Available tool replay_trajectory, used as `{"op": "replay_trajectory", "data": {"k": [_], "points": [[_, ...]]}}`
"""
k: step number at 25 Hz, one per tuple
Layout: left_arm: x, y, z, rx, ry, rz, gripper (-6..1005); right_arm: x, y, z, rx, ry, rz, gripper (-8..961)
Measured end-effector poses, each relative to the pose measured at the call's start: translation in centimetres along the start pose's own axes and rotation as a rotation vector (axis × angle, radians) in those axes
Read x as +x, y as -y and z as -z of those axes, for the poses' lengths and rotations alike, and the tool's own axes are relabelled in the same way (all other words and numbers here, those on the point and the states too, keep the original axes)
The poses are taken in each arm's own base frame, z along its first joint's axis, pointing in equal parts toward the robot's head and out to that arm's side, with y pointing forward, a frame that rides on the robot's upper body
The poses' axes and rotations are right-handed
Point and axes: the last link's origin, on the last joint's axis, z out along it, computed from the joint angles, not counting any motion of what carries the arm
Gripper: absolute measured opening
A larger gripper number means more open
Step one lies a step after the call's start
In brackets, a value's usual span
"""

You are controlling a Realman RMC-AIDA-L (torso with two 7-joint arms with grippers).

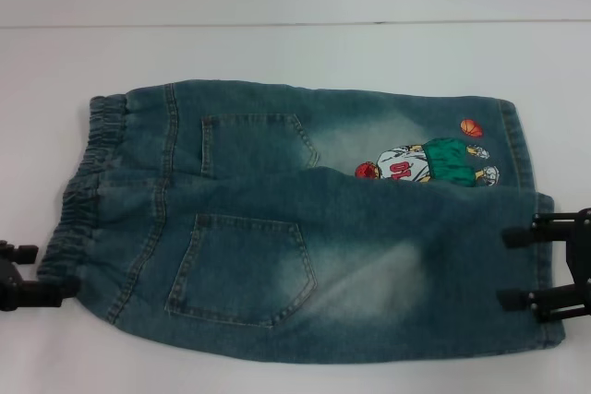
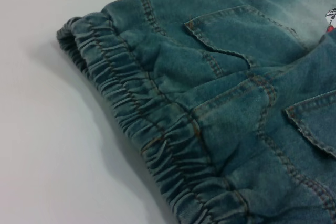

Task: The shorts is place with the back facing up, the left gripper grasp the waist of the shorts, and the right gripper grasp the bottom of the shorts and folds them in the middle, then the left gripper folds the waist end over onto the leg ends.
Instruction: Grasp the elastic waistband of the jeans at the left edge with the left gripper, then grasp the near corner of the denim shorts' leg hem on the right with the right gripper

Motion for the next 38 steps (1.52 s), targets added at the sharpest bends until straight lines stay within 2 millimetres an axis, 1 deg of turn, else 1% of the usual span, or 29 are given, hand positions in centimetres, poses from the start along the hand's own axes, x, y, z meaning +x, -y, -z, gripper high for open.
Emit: {"op": "replay_trajectory", "data": {"k": [19, 24, 27, 38], "points": [[0.7, -0.3, -0.6, -0.022, 0.011, -0.016, 844, -0.1, 0.2, 0.0, 0.007, -0.001, -0.006, 859], [0.9, -0.5, -0.8, -0.038, 0.017, -0.024, 618, -0.2, 0.2, 0.0, 0.009, -0.002, -0.004, 859], [0.9, -0.6, -0.8, -0.04, 0.018, -0.026, 380, -0.3, 0.2, 0.1, 0.009, 0.0, -0.006, 858], [1.8, -0.7, -1.2, -0.034, 0.036, -0.027, 179, 0.0, 0.1, 0.3, 0.011, 0.0, -0.044, 858]]}}
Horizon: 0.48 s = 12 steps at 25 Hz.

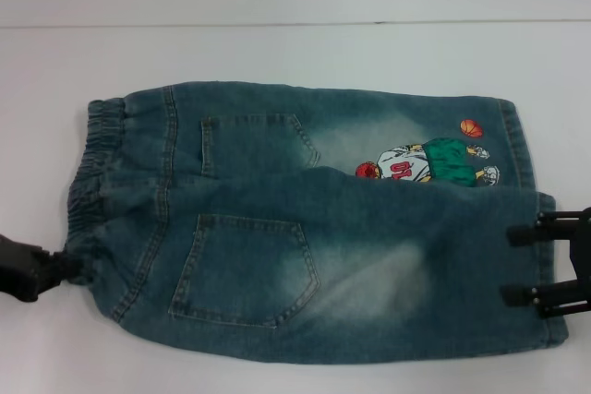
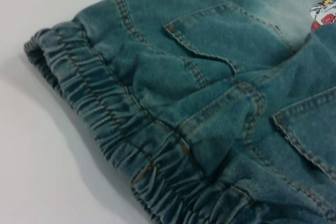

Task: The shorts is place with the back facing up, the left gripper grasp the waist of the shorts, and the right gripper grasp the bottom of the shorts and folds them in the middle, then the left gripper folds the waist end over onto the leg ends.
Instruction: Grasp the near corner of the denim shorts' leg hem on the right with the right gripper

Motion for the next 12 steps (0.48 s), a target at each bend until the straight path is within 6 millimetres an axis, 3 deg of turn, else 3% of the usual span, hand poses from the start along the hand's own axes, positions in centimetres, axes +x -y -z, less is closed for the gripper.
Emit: {"op": "replay_trajectory", "data": {"k": [5, 12], "points": [[0.8, 0.0, 0.2, 0.016, 0.005, -0.009, 99, -0.6, -0.1, 1.1, -0.02, -0.098, -0.096, 858], [1.1, 0.0, 0.1, 0.018, 0.009, -0.021, 89, -1.2, 0.4, 1.3, -0.014, -0.456, -0.265, 857]]}}
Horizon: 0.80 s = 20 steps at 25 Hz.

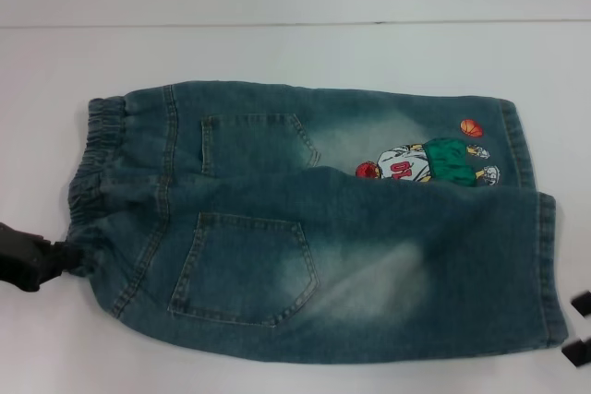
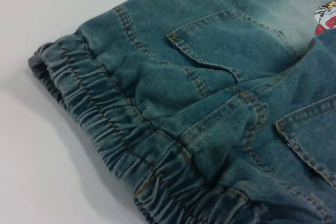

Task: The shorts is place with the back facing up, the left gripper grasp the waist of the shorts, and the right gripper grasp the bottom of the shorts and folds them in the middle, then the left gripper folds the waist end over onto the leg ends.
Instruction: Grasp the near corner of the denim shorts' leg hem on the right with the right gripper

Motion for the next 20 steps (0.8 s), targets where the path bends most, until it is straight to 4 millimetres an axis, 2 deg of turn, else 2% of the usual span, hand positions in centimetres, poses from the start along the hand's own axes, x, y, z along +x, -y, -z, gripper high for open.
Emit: {"op": "replay_trajectory", "data": {"k": [2, 8, 20], "points": [[0.0, 0.0, 0.0, -0.002, 0.002, -0.002, 89, -0.3, 0.0, -0.4, 0.007, -0.088, -0.027, 857], [0.0, -0.1, -0.1, -0.005, 0.002, 0.0, 89, -0.9, -0.3, -1.3, 0.0, -0.179, -0.05, 845], [-0.2, -0.3, -0.3, -0.008, -0.002, 0.0, 89, -1.2, 0.1, -2.5, -0.008, -0.144, -0.032, 808]]}}
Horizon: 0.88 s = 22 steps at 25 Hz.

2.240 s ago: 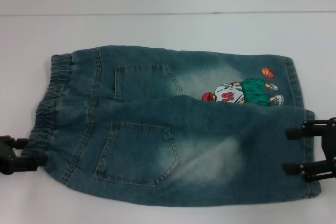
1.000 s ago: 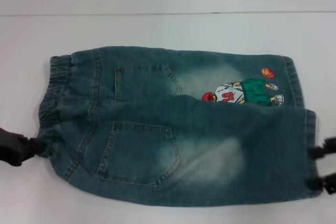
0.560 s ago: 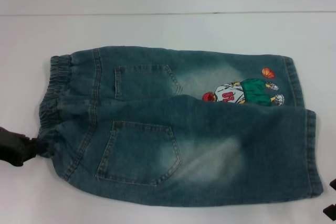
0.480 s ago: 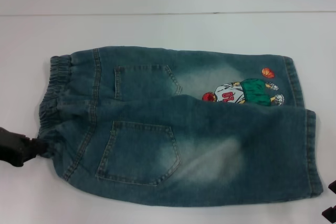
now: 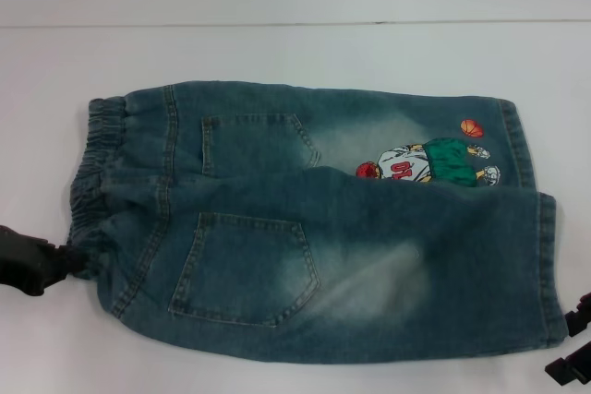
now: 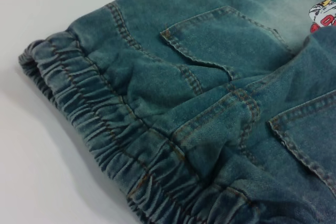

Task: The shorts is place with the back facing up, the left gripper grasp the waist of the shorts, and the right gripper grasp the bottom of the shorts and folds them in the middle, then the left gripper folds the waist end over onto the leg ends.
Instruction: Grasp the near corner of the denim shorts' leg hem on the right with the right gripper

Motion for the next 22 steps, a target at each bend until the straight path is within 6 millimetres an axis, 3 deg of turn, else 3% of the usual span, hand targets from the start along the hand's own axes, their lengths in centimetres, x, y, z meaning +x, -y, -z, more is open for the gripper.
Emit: {"op": "replay_trajectory", "data": {"k": [20, 22], "points": [[-0.28, -0.22, -0.16, -0.004, -0.002, 0.006, 89, 0.11, 0.19, -0.81, -0.006, 0.052, 0.028, 746], [-0.28, -0.29, -0.23, -0.005, -0.003, 0.007, 89, 0.1, 0.27, -0.82, 0.001, 0.052, 0.028, 646]]}}
